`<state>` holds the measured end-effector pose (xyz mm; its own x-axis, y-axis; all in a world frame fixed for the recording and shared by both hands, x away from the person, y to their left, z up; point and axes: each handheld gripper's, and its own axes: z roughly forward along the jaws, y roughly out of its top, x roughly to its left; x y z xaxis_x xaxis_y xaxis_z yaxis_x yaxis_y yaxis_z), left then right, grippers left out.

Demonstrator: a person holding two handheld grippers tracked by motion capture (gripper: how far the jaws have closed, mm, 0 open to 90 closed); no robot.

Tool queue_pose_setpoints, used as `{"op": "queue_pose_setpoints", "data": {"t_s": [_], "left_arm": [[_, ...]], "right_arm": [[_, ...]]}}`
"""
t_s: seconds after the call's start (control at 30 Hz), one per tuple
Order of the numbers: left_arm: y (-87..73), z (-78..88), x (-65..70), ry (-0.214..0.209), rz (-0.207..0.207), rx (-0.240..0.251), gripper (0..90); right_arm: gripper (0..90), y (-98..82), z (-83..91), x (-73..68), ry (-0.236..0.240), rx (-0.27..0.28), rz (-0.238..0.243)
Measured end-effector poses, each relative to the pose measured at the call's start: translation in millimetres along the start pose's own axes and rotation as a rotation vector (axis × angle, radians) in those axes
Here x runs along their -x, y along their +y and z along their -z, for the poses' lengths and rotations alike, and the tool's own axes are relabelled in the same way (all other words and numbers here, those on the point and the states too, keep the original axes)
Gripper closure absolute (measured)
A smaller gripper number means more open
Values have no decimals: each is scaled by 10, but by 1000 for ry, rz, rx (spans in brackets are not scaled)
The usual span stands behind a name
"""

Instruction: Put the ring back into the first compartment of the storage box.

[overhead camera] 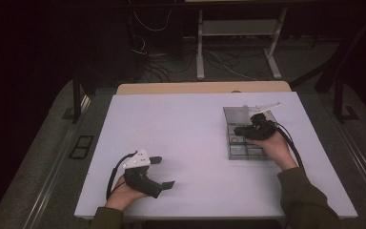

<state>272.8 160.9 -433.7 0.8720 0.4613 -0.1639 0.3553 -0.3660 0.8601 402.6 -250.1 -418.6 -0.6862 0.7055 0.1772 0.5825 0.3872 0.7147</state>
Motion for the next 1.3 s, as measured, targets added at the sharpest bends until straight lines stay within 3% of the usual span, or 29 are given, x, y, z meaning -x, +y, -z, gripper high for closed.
{"op": "queue_pose_setpoints", "data": {"t_s": [0.57, 0.83, 1.1, 1.3], "left_arm": [[2, -2, 0, 5, -1, -3, 0], [1, -10, -17, 8, 9, -1, 0], [1, -10, -24, 18, 19, 1, 0], [6, -6, -17, 19, 11, -2, 0]], "right_arm": [[397, 3, 157, 1, 7, 66, -26], [257, -16, 207, -89, -38, 106, 6], [134, -22, 251, -154, -34, 128, 6], [116, -27, 247, -207, -37, 128, 33]]}}
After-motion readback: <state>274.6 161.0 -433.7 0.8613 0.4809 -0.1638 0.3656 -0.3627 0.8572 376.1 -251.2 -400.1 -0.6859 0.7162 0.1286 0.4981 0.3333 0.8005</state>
